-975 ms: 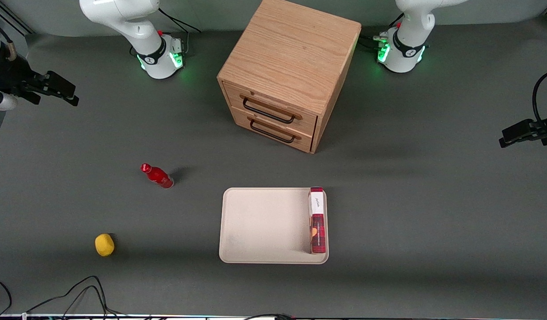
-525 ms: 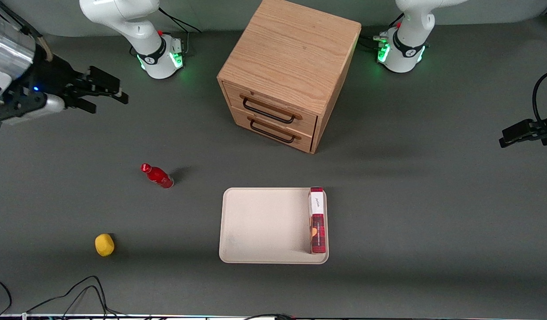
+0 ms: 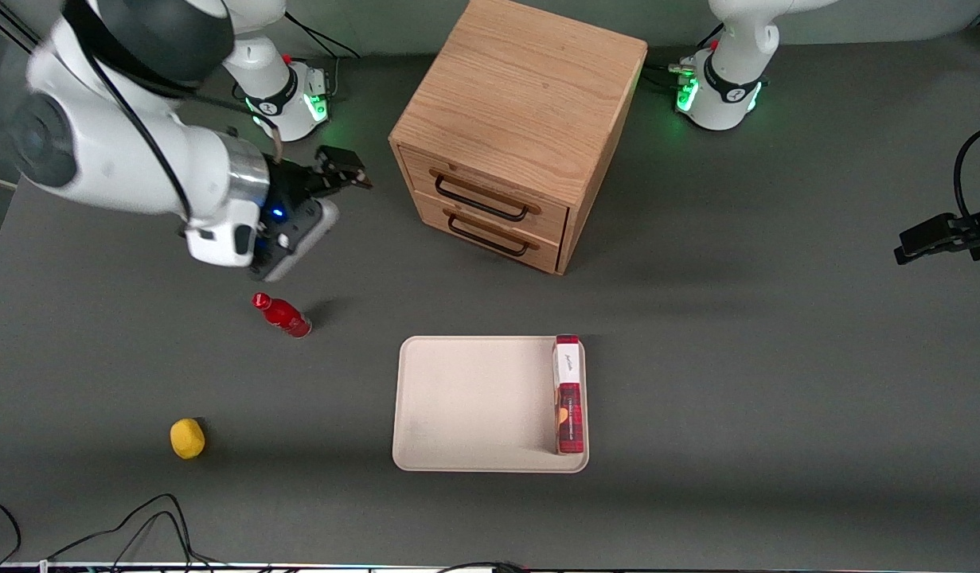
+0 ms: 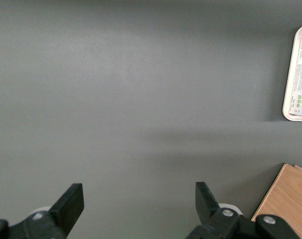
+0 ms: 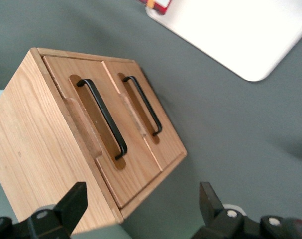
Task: Open upper drawer
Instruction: 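Move the right gripper toward the upper drawer's black handle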
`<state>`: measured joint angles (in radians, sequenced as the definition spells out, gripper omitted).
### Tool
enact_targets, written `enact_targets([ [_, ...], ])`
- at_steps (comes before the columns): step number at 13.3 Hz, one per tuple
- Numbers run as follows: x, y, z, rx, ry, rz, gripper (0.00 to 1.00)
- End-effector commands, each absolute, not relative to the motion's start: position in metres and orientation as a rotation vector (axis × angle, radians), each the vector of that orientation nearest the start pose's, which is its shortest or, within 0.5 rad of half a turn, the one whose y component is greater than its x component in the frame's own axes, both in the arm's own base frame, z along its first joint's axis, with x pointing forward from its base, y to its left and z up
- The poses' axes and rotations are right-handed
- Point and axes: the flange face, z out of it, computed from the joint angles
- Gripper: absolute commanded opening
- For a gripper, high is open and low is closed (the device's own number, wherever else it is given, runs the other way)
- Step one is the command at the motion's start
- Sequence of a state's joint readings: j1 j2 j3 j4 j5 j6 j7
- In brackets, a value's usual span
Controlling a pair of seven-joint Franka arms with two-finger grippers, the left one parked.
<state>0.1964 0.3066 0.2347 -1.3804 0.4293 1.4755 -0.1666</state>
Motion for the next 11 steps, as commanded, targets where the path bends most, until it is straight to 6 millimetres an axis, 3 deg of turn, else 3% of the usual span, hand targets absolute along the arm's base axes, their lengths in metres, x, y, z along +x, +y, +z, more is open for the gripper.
enact_targets([
  [1, 0.569, 0.334, 0.497, -2.425, -0.836, 0.407, 1.00],
  [5, 0.563, 0.372, 0.448, -2.379, -0.870, 0.475, 1.00],
  [8, 0.545, 0.397, 0.430, -2.393, -0.957, 0.511, 1.00],
  [11, 0.533, 0.408, 0.416, -2.396, -0.979, 0.524, 1.00],
])
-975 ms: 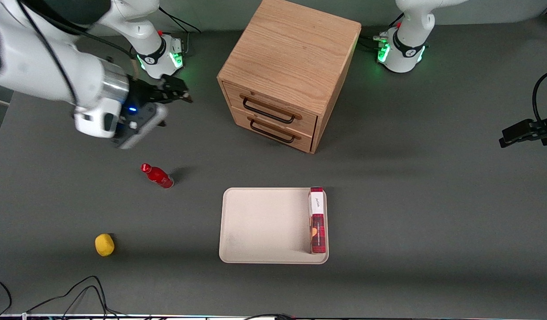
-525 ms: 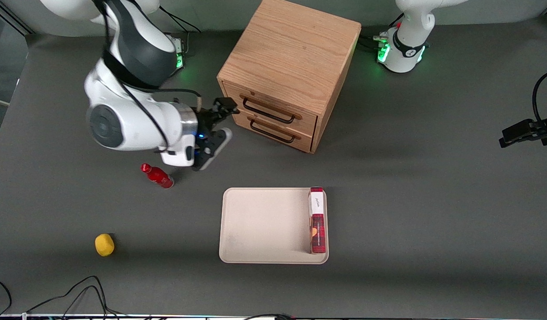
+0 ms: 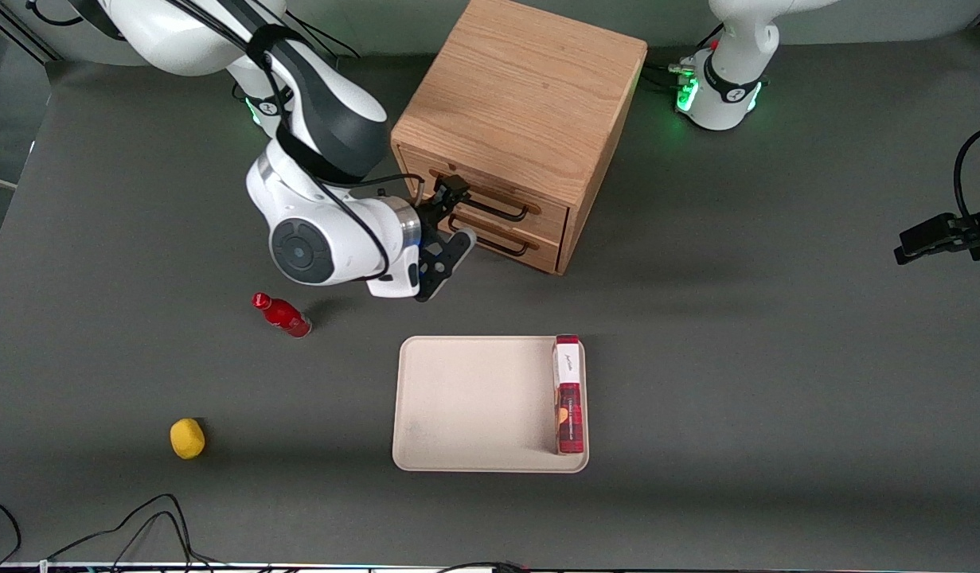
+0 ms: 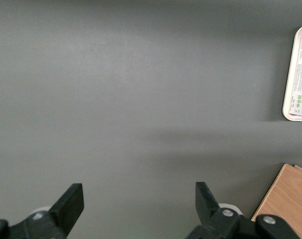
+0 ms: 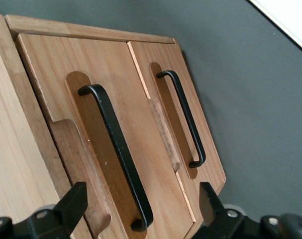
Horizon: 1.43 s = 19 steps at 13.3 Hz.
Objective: Open upper drawer
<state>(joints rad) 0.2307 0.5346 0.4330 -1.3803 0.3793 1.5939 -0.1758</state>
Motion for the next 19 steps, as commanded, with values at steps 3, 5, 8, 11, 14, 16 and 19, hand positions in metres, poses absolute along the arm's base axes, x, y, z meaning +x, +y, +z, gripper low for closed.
enact_targets([
  [3, 0.526, 0.415, 0.403, -2.419, -1.012, 0.518, 1.00],
  [5, 0.518, 0.419, 0.390, -2.434, -1.016, 0.507, 1.00],
  [8, 0.513, 0.424, 0.383, -2.443, -1.044, 0.499, 1.00],
  [11, 0.510, 0.426, 0.381, -2.443, -1.047, 0.495, 1.00],
  [14, 0.514, 0.426, 0.374, -2.456, -1.045, 0.479, 1.00],
  [16, 0.520, 0.421, 0.373, -2.458, -1.031, 0.473, 1.00],
  [19, 0.532, 0.416, 0.367, -2.479, -1.038, 0.462, 1.00],
])
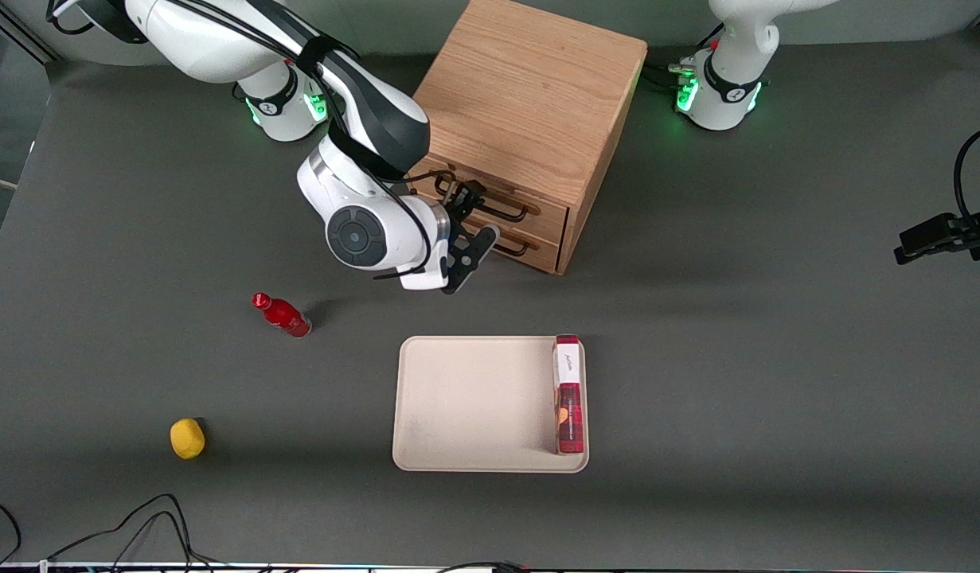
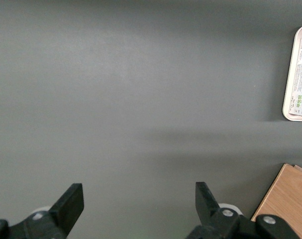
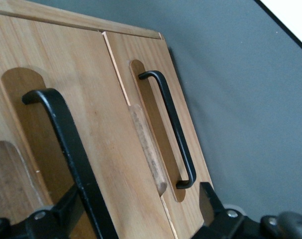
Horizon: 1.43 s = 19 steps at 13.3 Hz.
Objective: Open upper drawer
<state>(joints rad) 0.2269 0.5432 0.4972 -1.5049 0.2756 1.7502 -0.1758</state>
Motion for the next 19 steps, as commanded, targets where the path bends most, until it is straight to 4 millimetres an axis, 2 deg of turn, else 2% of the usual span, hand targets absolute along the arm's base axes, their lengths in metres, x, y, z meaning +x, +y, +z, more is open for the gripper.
enact_targets([
  [1, 0.538, 0.414, 0.361, -2.478, -1.027, 0.464, 1.00],
  [7, 0.568, 0.403, 0.366, -2.474, -1.005, 0.402, 1.00],
  [9, 0.571, 0.399, 0.367, -2.478, -0.999, 0.400, 1.00],
  [14, 0.592, 0.377, 0.366, -2.489, -0.999, 0.361, 1.00],
  [19, 0.613, 0.372, 0.363, -2.477, -0.979, 0.341, 1.00],
])
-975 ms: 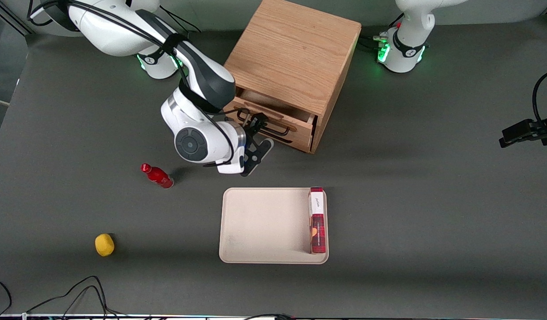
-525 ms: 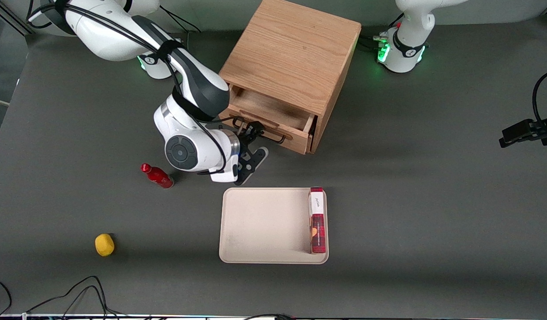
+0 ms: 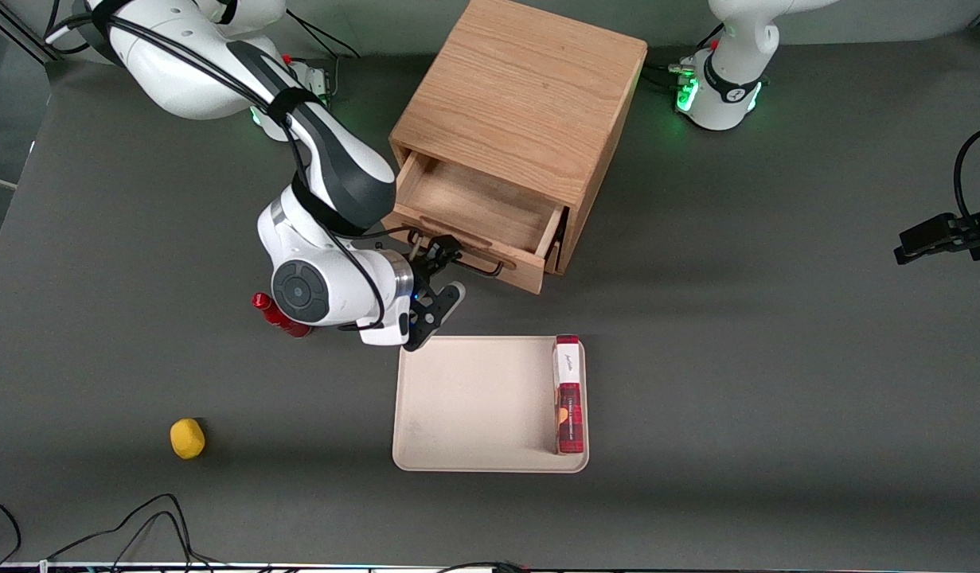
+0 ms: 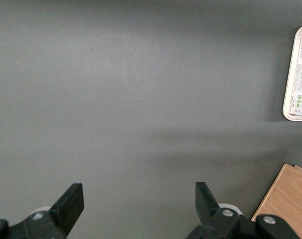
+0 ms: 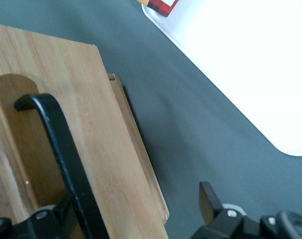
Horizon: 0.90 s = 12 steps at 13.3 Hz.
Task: Open upper drawer
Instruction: 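Pull the handle outward with the right gripper, sliding the drawer open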
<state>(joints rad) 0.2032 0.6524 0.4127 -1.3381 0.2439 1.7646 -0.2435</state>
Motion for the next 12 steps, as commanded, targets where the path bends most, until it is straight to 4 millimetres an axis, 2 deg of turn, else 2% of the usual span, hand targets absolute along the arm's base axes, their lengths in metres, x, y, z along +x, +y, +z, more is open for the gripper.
enact_targets([
  [1, 0.620, 0.365, 0.361, -2.488, -0.961, 0.331, 1.00],
  [5, 0.626, 0.361, 0.359, -2.493, -0.952, 0.325, 1.00],
  [12, 0.651, 0.339, 0.367, -2.491, -0.963, 0.294, 1.00],
])
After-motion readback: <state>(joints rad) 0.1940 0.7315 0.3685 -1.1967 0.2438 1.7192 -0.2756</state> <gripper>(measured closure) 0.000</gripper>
